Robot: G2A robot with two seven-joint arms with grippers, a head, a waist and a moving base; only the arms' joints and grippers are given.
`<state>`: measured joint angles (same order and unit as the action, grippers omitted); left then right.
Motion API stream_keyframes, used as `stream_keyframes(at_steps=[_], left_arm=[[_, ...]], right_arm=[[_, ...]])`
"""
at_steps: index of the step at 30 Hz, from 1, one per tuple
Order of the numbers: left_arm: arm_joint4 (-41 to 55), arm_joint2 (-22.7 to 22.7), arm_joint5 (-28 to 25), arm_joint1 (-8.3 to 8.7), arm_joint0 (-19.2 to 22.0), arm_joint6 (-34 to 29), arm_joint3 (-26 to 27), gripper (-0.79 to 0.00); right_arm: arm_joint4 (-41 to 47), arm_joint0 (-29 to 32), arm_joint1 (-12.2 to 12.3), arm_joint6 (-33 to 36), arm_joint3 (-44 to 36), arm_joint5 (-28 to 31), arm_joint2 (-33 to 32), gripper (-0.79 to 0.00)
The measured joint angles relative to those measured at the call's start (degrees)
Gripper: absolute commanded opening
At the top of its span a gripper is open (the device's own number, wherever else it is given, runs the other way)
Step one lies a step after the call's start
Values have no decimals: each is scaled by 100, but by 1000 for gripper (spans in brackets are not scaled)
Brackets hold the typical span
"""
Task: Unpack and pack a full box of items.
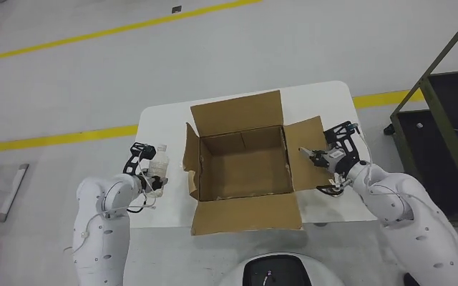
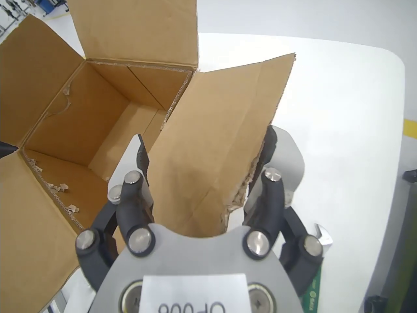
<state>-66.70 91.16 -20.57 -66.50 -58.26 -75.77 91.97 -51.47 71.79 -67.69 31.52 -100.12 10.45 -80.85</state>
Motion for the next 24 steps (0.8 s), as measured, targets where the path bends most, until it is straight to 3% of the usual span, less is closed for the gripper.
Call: stream_keyframes(at_steps=[9,17,24], left_arm=[[-7,1,30,6,-64,194,67,-785],[-47,92,183,70,-73,360,547,-785],[560,329,221,123,-86,368,1227,-785]], right_arm=[[1058,-68,-30,-1,225,35,-17,-785],[1185,-87,-21,-37,195,10,-42,-785],[1345,-63,-1,5,9,-1,-129,-785]])
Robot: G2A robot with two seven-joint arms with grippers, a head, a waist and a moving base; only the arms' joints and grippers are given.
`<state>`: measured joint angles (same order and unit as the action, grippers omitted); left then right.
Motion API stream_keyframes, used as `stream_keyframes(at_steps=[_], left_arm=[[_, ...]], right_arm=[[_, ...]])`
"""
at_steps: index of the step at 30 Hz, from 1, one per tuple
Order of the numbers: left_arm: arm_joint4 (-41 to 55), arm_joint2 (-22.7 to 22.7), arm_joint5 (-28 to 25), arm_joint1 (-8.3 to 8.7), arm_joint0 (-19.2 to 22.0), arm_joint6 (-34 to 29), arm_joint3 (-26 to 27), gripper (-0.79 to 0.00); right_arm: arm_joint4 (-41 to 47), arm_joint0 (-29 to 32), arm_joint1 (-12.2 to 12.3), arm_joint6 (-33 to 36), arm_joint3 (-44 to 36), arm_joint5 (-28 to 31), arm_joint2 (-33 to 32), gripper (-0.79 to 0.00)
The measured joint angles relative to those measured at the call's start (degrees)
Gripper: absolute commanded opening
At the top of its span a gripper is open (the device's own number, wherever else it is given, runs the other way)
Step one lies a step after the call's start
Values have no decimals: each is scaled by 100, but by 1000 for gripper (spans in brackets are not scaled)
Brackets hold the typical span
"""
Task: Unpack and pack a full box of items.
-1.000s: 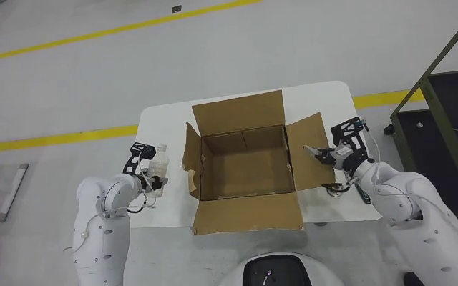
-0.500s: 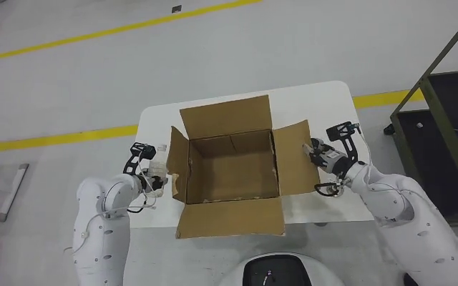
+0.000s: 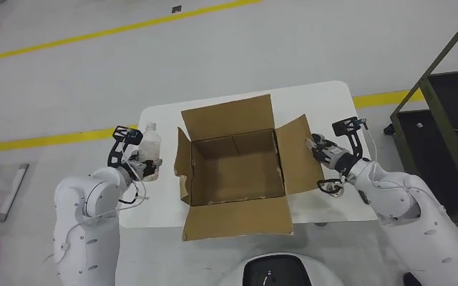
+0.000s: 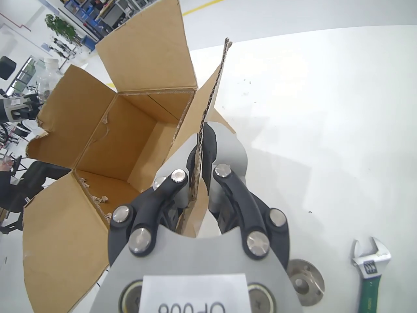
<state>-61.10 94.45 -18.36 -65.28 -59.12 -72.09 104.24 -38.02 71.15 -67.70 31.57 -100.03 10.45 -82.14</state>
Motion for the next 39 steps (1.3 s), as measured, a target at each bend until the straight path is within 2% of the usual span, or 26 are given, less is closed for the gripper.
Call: stream_keyframes(at_steps=[3,9,28,31,39], left_arm=[[512,-22,-94,13,-16,-117,308,-785],[1706,-217,-277,47,125,-423,575,-785],[1662,-285,-301,55,130,-425,610,-785],[1649,-281,-314,71,79,-134,745,-785],[2291,-289,-325,151,422,-149,1134,-785]], right_arm=[[11,3,5,-14,-65,-47,-13,-785],[-87,-26,16,-5,-93,-83,23,-785],[-122,50,16,-131,-133,-173,30,-785],[-39,71,13,-148,-209,-270,27,-785],[-76,72,7,-206,-265,-385,127,-785]])
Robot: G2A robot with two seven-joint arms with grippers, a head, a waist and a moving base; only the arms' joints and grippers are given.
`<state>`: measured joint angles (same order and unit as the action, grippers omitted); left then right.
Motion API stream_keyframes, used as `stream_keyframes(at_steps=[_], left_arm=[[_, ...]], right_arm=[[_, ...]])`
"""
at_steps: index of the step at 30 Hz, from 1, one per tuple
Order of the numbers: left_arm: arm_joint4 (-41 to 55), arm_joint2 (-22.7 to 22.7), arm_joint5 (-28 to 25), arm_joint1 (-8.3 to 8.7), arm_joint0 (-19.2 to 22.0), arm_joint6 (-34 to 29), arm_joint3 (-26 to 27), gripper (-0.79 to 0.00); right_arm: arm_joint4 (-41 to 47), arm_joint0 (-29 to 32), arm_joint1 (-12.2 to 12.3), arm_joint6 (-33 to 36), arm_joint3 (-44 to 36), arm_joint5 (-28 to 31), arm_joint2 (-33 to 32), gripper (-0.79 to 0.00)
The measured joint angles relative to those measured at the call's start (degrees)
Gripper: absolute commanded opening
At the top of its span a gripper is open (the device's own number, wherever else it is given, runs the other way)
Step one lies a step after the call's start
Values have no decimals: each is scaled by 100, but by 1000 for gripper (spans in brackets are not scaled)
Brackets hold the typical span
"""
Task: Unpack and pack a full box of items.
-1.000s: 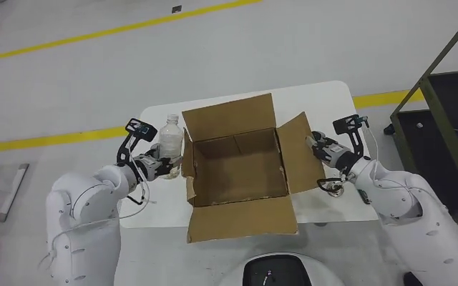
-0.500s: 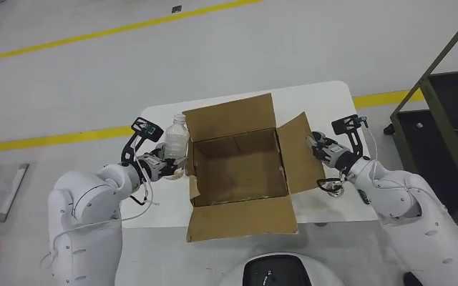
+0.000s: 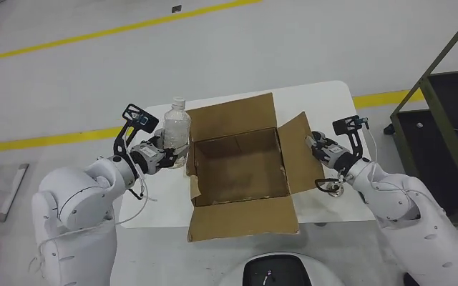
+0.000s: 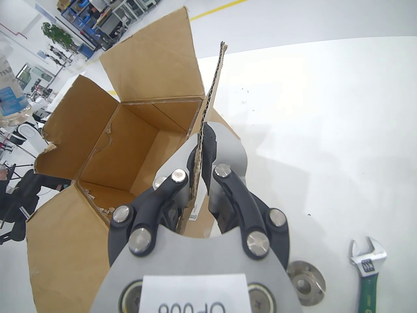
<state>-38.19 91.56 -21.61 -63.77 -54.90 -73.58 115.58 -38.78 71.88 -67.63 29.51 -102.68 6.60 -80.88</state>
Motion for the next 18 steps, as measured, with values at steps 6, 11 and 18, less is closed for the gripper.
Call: stream_keyframes(at_steps=[6,11,18], left_arm=[[1025,-443,-55,47,246,-522,-102,-785],[1090,-1167,153,53,426,-925,-419,-785],[878,-1742,418,40,606,-1005,-921,-785]], right_arm=[[27,23,1,-7,-82,-34,24,-785],[50,36,6,-12,-117,-62,10,-785],[67,47,12,-24,-124,-63,2,-785]])
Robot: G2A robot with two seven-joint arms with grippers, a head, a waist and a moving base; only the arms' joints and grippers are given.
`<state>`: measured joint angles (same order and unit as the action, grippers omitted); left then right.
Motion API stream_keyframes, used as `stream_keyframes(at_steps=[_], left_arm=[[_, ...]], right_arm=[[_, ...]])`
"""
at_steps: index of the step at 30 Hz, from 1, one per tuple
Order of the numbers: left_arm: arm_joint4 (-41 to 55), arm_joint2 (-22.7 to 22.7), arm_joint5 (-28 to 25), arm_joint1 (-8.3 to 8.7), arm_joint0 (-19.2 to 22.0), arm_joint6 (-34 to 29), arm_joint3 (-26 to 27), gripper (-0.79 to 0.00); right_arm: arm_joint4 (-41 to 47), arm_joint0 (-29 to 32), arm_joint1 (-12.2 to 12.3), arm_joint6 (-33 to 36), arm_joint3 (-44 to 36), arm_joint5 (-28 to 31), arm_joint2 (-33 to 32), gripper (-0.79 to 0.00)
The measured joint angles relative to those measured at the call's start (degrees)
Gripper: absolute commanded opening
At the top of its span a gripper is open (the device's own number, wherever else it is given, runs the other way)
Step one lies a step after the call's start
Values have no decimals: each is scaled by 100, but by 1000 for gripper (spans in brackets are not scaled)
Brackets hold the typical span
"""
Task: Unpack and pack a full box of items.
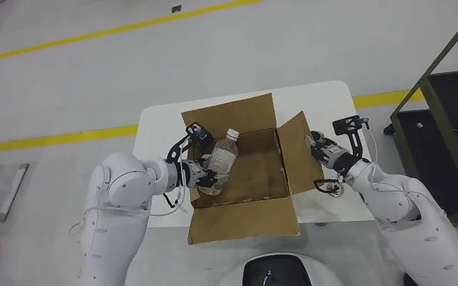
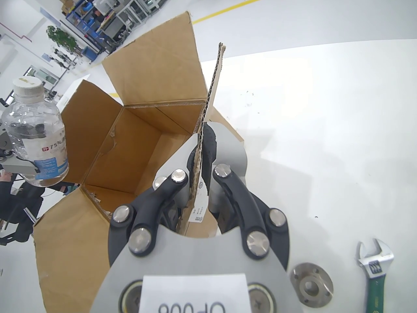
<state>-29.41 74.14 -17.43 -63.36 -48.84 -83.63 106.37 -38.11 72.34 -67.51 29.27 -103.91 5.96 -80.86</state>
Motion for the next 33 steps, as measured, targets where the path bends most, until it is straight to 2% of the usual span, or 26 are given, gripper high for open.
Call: stream_keyframes(at_steps=[9,14,20,24,28,33], left_arm=[[11,7,-4,0,-7,2,11,-785],[13,-152,174,2,-62,281,-51,-785],[-306,-626,992,-44,324,192,-614,-785],[-159,-877,1585,-92,612,-42,-1338,-785],[87,-935,1718,-105,790,-165,-1765,-785],[103,-939,1715,-105,793,-169,-1773,-785]], right_arm=[[-5,59,19,-25,-78,55,-73,-785],[-22,97,26,-31,-68,98,-65,-785],[3,133,31,-38,-107,86,-67,-785],[17,164,35,-40,-142,68,-75,-785],[40,182,37,-52,-129,54,-78,-785],[76,155,42,-39,-104,62,-90,-785]])
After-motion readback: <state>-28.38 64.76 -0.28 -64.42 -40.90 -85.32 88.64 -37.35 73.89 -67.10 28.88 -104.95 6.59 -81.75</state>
